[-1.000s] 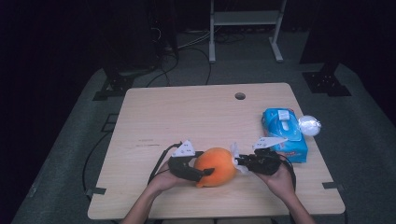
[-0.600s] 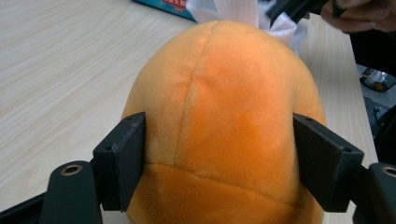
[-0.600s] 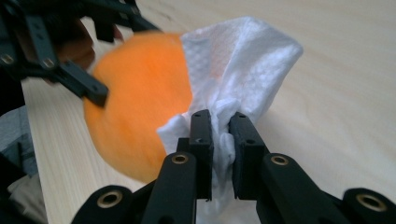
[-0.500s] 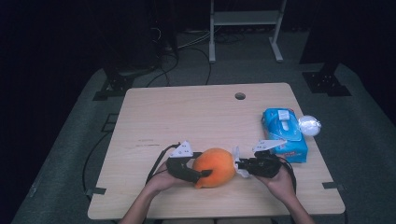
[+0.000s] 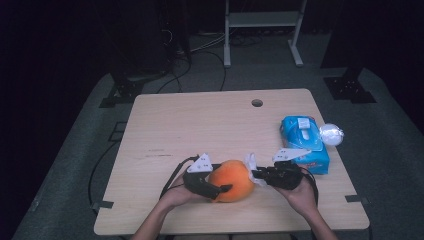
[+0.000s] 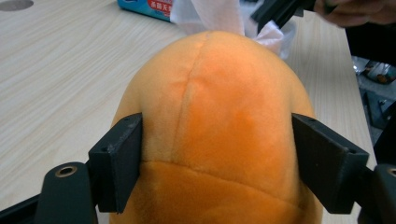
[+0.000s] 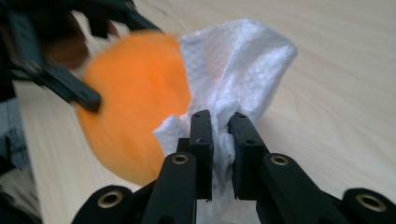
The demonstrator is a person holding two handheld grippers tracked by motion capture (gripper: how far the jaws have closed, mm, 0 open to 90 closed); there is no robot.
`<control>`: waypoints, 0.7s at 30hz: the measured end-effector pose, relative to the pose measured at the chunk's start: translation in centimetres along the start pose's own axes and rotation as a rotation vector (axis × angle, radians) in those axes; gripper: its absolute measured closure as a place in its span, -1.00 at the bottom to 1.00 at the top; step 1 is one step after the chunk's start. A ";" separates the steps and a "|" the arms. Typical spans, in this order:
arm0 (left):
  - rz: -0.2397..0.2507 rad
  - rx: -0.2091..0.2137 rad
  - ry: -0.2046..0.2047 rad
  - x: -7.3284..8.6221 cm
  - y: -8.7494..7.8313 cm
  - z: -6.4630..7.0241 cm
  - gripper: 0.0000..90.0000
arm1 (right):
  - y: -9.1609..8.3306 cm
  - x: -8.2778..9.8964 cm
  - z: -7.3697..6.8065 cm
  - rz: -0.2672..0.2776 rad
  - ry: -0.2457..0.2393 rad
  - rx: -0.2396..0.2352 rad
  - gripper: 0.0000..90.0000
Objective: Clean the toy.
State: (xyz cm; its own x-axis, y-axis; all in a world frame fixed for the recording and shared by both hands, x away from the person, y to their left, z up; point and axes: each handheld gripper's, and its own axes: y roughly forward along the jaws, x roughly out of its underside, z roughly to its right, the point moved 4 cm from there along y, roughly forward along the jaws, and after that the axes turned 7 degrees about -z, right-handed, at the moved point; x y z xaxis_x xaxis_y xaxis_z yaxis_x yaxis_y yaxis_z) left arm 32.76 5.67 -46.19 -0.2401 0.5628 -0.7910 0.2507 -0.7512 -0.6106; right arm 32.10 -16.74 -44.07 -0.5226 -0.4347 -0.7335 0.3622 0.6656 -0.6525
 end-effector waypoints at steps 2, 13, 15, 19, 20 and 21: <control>-0.003 -0.009 0.021 -0.2 0.2 0.3 -0.52 | -0.3 -1.1 -1.4 0.045 -0.039 -0.033 0.78; -0.001 -0.004 0.040 -0.4 0.7 0.7 -0.52 | -0.4 -1.4 -1.6 0.062 0.004 -0.075 0.78; 0.003 -0.004 0.043 -0.5 0.8 0.9 -0.52 | -0.4 -2.3 -2.7 0.070 -0.049 -0.068 0.78; 0.004 0.008 0.030 -0.4 0.8 0.7 -0.57 | 1.2 -1.7 -2.2 -0.002 -0.074 0.002 0.78; 0.001 0.008 0.036 -0.4 0.7 0.6 -0.59 | 1.3 -1.5 -1.9 -0.001 -0.057 -0.015 0.78; 0.004 0.004 0.036 -0.6 0.7 0.6 -0.61 | 1.2 -1.3 -1.6 -0.004 -0.046 -0.022 0.78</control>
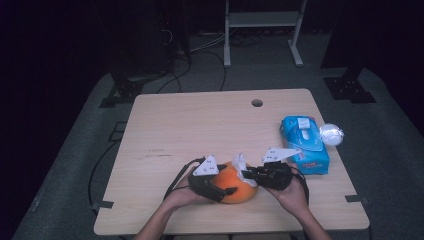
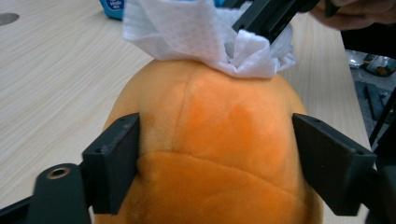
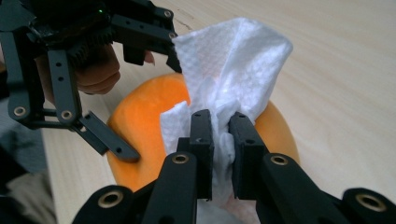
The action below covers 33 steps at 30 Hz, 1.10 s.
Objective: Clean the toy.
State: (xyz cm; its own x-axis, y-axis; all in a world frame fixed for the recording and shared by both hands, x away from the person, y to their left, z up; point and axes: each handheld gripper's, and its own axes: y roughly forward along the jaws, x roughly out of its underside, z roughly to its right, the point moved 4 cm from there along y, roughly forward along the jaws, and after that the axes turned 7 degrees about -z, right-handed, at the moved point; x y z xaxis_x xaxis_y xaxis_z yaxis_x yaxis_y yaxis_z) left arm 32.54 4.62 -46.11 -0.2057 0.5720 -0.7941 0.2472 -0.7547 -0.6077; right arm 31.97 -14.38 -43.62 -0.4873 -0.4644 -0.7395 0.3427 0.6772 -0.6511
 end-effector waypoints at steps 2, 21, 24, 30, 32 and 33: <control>-0.009 0.002 -0.016 -0.4 -0.4 -0.2 -0.71 | -0.5 0.2 0.3 -0.015 -0.006 0.031 0.78; -0.017 0.035 -0.066 -0.2 -1.1 -0.8 -0.83 | -0.7 0.2 0.0 -0.034 -0.075 0.102 0.78; -0.033 0.036 -0.041 -0.1 -1.1 -0.6 -0.62 | -0.9 0.3 0.0 -0.028 -0.056 0.081 0.78; -0.040 0.018 0.009 -0.7 -1.0 0.2 -0.55 | -1.3 -1.2 -1.9 0.036 -0.103 0.051 0.77; -0.048 0.019 -0.001 -0.6 -1.0 0.0 -0.67 | -0.9 -1.1 -1.9 0.007 -0.118 0.057 0.78; -0.045 0.028 -0.021 -0.4 -1.1 -0.2 -0.74 | -0.7 -0.9 -1.6 -0.007 -0.114 0.063 0.78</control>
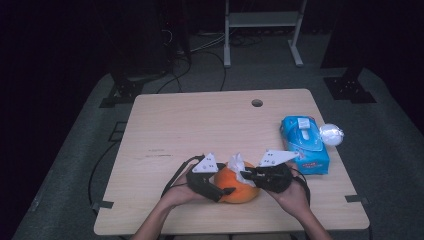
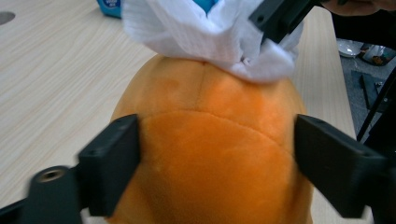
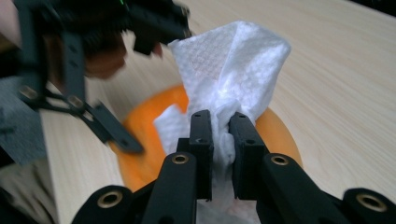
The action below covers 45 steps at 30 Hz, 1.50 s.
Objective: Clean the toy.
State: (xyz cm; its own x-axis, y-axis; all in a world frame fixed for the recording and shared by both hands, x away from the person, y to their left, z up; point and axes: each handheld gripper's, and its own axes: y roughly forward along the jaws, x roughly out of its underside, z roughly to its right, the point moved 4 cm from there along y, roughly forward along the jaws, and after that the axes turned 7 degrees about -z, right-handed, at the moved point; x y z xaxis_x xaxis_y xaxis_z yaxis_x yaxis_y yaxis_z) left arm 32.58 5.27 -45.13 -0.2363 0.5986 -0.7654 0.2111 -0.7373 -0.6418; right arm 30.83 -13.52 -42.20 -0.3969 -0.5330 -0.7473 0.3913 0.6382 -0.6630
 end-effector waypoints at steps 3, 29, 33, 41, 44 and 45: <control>0.007 0.020 -0.033 0.4 -0.1 -0.4 -0.81 | 0.2 0.8 0.8 -0.011 0.037 -0.021 0.79; 0.028 0.040 0.006 -0.3 -0.4 0.5 -0.27 | -1.2 -0.4 0.0 0.020 0.011 -0.032 0.78; 0.026 0.030 0.011 -0.5 -0.2 0.8 -0.36 | -1.0 -1.2 -1.2 0.010 -0.050 -0.023 0.78; 0.017 0.049 -0.075 0.0 0.8 0.2 -0.81 | -0.7 0.4 0.8 -0.041 0.020 -0.052 0.78; -0.007 0.040 -0.024 -0.2 0.3 0.7 -0.47 | -1.0 0.2 0.7 -0.037 0.022 -0.053 0.78; -0.009 0.033 -0.018 -0.3 0.2 0.8 -0.44 | -1.1 0.1 0.5 -0.031 0.014 -0.058 0.78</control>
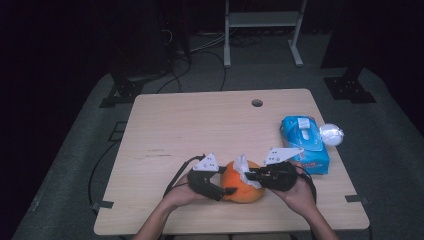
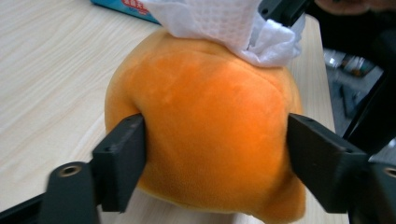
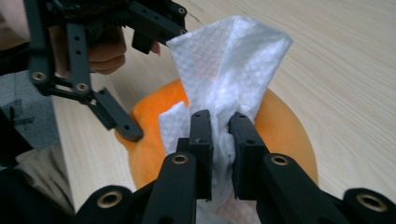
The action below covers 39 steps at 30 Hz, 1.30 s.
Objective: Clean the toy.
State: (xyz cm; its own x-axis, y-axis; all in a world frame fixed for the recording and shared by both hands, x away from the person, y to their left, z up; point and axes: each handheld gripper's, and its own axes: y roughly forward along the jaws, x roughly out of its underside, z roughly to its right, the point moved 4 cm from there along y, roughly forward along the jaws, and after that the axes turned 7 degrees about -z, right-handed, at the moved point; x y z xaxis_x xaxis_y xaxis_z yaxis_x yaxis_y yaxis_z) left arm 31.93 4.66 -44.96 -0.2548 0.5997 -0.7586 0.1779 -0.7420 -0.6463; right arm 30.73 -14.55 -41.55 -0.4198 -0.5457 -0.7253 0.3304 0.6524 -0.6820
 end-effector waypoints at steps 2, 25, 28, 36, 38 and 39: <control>0.006 -0.005 0.017 -0.3 0.0 0.4 -0.44 | -0.2 -0.5 -0.7 0.022 -0.016 -0.018 0.78; -0.009 -0.036 0.044 -0.4 0.2 0.5 -0.73 | 0.2 -0.4 -0.2 -0.015 -0.017 -0.008 0.78; 0.000 -0.033 -0.005 -0.3 0.4 0.0 -0.92 | 0.1 0.3 0.3 -0.011 0.022 -0.058 0.78; -0.006 -0.006 -0.051 -0.1 0.6 0.3 -0.36 | 0.2 0.1 0.3 -0.018 0.017 -0.052 0.78; -0.009 -0.017 -0.039 -0.4 0.6 0.6 -0.34 | -0.3 -0.4 -0.2 0.001 0.002 -0.041 0.78; -0.009 -0.019 -0.031 -0.5 0.7 0.7 -0.35 | -0.4 -0.8 -0.6 0.012 -0.004 -0.044 0.78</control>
State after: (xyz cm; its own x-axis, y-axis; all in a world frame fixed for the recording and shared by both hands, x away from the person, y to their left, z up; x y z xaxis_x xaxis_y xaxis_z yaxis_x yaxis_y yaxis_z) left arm 31.55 3.65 -44.96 -0.2860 0.5962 -0.7501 0.1935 -0.7308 -0.6546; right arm 30.44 -14.08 -40.66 -0.4131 -0.5397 -0.7336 0.2973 0.6815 -0.6688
